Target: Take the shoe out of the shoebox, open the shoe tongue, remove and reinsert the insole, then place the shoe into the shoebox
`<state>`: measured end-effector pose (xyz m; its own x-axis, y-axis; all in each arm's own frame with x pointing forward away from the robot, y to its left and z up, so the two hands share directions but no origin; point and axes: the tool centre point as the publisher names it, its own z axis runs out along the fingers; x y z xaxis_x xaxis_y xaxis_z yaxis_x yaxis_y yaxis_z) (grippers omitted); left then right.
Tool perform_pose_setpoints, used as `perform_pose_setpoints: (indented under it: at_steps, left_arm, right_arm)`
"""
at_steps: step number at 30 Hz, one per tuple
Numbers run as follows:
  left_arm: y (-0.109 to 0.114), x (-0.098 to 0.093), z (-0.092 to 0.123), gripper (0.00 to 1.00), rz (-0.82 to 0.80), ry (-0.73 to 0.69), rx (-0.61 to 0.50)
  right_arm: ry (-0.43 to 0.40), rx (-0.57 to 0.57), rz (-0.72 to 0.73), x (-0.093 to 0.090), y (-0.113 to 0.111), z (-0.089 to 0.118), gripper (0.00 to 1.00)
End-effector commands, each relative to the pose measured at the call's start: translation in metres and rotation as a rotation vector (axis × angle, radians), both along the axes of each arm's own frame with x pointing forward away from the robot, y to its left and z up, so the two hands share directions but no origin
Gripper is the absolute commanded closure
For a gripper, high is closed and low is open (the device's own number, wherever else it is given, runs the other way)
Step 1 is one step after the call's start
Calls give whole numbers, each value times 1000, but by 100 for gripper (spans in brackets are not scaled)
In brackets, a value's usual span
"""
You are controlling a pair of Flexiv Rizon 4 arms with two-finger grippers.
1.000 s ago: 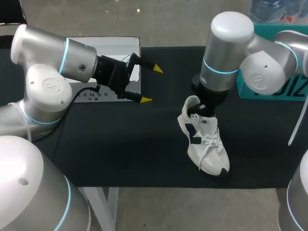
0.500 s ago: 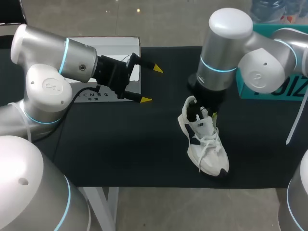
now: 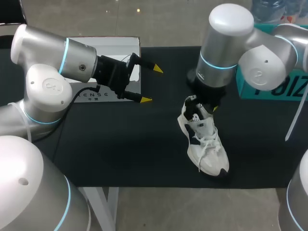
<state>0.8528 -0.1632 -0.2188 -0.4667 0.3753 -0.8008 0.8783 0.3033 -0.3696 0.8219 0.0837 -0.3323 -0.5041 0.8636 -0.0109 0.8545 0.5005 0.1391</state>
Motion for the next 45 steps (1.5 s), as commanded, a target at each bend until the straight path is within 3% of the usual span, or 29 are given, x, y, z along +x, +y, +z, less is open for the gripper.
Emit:
perform_pose_setpoints:
  at_steps: [1, 7, 13, 17, 23, 24, 26, 27, 45]
  left_arm:
    - [0, 0, 0, 0, -1, -1, 2]
    - [0, 0, 0, 0, -1, -1, 2]
    - [0, 0, 0, 0, -1, -1, 2]
    - [0, 0, 0, 0, -1, -1, 2]
    - [0, 0, 0, 0, -1, -1, 2]
    - [0, 0, 0, 0, -1, -1, 2]
    - [0, 0, 0, 0, -1, -1, 2]
    - [0, 0, 0, 0, -1, -1, 2]
    - [0, 0, 0, 0, -1, -1, 2]
  right_arm:
    - [-32, -12, 0, -3, -1, 19, 0]
    - [-76, -22, -12, -3, -7, 46, 0]
    - [-85, -36, -46, -31, -16, 67, 0]
    - [-57, -47, -67, -57, -19, 67, 0]
    - [-6, -29, -118, -83, -27, 52, 0]
    - [2, -20, -125, -85, -29, 48, 25]
    - [14, -13, -134, -88, -31, 41, 93]
    - [22, -8, -138, -89, -32, 38, 100]
    - [36, 93, -139, -54, -23, 0, 100]
